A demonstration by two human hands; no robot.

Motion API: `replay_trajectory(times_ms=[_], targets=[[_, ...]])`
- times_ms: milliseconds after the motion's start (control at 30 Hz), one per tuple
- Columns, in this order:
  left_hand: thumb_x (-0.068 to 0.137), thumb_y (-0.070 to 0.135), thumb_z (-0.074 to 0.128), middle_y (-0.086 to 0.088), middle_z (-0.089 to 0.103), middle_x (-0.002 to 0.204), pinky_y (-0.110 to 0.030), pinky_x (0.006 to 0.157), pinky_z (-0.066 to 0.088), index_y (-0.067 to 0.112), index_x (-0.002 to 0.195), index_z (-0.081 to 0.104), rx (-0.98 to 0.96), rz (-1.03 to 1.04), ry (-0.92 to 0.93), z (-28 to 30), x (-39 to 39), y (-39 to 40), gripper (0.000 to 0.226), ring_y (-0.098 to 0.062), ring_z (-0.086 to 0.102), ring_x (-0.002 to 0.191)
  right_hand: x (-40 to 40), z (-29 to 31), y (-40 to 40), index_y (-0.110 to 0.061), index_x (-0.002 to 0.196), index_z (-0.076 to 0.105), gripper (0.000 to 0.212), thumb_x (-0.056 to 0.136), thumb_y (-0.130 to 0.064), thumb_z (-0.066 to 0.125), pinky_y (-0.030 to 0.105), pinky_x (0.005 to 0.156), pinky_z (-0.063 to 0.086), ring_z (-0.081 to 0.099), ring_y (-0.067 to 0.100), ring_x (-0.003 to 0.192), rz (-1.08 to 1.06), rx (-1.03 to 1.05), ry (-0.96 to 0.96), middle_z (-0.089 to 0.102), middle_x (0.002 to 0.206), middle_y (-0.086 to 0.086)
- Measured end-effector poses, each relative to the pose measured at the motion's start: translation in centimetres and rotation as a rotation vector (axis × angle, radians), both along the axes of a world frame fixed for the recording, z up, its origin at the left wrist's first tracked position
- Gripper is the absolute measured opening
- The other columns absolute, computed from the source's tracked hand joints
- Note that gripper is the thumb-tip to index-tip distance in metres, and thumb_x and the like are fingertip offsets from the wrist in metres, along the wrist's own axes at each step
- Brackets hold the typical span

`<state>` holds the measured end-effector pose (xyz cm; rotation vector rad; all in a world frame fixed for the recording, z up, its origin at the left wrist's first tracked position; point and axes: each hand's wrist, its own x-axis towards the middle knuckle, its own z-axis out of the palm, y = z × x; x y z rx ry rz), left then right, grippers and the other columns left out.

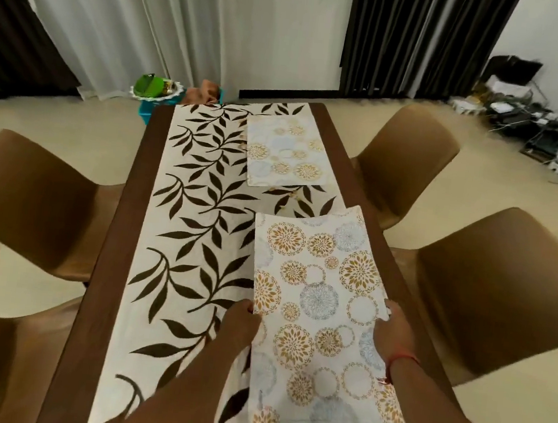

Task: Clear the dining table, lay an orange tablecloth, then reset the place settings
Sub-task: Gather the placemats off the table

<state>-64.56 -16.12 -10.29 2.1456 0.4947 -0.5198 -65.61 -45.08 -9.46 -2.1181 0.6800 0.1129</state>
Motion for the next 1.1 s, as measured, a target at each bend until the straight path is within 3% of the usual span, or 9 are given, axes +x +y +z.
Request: replay_trajectory(times_ms=[67, 133, 200, 267, 400, 567, 700, 833, 1100], targets=[[0.091, 0.008, 0.053, -0.011, 0.059, 0.089, -0.033, 0.074, 0.045, 0.004, 0.087, 0.053, -0.050, 0.015, 0.041, -0.1, -0.2, -3.6, 0.005, -0.024, 0.056, 0.085, 0.0, -0.7, -3.4, -0.026, 0.117, 0.057, 0.032, 0.093, -0.008, 0.045, 0.035, 0.067, 0.052, 0.063, 0.024, 0.082, -0.001, -0.004, 0.057, 0.069, 0.097, 0.000], [0.092, 0.011, 0.053, -0.012, 0.063, 0.102, -0.037, 0.087, 0.052, 0.004, 0.103, 0.059, -0.092, 0.054, 0.069, -0.2, -0.4, -6.1, 0.014, -0.029, 0.061, 0.098, -0.5, -1.3, -5.9, -0.028, 0.106, 0.055, 0.021, 0.092, -0.015, 0.046, 0.042, 0.071, 0.056, 0.064, 0.024, 0.078, -0.035, -0.020, 0.089, 0.067, 0.087, -0.001], [0.094, 0.014, 0.054, -0.005, 0.061, 0.093, -0.030, 0.077, 0.049, 0.012, 0.097, 0.057, -0.088, 0.082, 0.072, -0.2, -0.8, -7.5, 0.005, -0.023, 0.058, 0.092, -0.8, -1.7, -7.5, -0.030, 0.103, 0.051, 0.014, 0.092, -0.022, 0.046, 0.044, 0.073, 0.056, 0.062, 0.023, 0.078, -0.072, -0.049, 0.097, 0.065, 0.085, -0.003], [0.093, 0.013, 0.054, 0.000, 0.051, 0.077, -0.028, 0.062, 0.038, 0.016, 0.077, 0.046, -0.082, 0.148, 0.056, -0.6, -1.4, -8.2, 0.019, -0.017, 0.050, 0.077, -0.7, -2.3, -8.4, -0.032, 0.105, 0.046, 0.012, 0.094, -0.026, 0.046, 0.043, 0.076, 0.056, 0.060, 0.022, 0.080, -0.052, -0.082, 0.104, 0.062, 0.089, -0.004], [0.091, 0.010, 0.052, -0.018, 0.055, 0.083, -0.027, 0.057, 0.032, 0.004, 0.077, 0.046, -0.077, 0.219, 0.047, -1.3, -2.6, -8.5, 0.017, -0.013, 0.048, 0.066, -0.4, -3.2, -8.5, -0.023, 0.098, 0.053, 0.010, 0.091, -0.025, 0.047, 0.044, 0.076, 0.052, 0.057, 0.024, 0.076, -0.039, -0.083, 0.123, 0.063, 0.085, 0.001], [0.093, 0.014, 0.048, -0.010, 0.064, 0.096, -0.029, 0.068, 0.039, 0.021, 0.079, 0.049, 0.038, 0.199, 0.043, -1.5, -1.5, -8.2, 0.016, -0.014, 0.052, 0.076, 1.0, -3.5, -7.7, -0.015, 0.124, 0.054, 0.034, 0.090, -0.021, 0.047, 0.040, 0.077, 0.050, 0.060, 0.034, 0.088, 0.018, -0.043, 0.168, 0.065, 0.100, 0.012], [0.093, 0.015, 0.048, -0.005, 0.064, 0.104, -0.028, 0.074, 0.041, 0.017, 0.098, 0.055, 0.133, 0.157, 0.044, -1.8, 0.0, -8.4, 0.009, -0.018, 0.058, 0.087, 3.1, -3.6, -7.4, -0.004, 0.126, 0.053, 0.038, 0.090, -0.014, 0.050, 0.038, 0.078, 0.047, 0.058, 0.034, 0.091, 0.123, -0.100, 0.207, 0.062, 0.107, 0.017], [0.092, 0.012, 0.048, -0.015, 0.052, 0.128, -0.033, 0.084, 0.046, 0.007, 0.126, 0.053, 0.283, 0.068, 0.096, -1.7, 0.9, -9.0, 0.035, -0.034, 0.058, 0.112, 4.0, -3.7, -7.0, -0.009, 0.131, 0.051, 0.043, 0.090, -0.020, 0.052, 0.045, 0.097, 0.046, 0.050, 0.040, 0.115, 0.199, -0.287, 0.275, 0.047, 0.131, 0.017], [0.091, 0.020, 0.051, -0.017, 0.042, 0.134, -0.042, 0.107, 0.036, 0.008, 0.129, 0.050, 0.383, 0.081, 0.182, -2.1, 1.6, -9.7, 0.039, -0.036, 0.045, 0.123, 4.7, -3.9, -6.1, -0.008, 0.142, 0.041, 0.055, 0.091, -0.022, 0.054, 0.045, 0.099, 0.042, 0.043, 0.043, 0.123, 0.184, -0.300, 0.321, 0.036, 0.142, 0.021]])
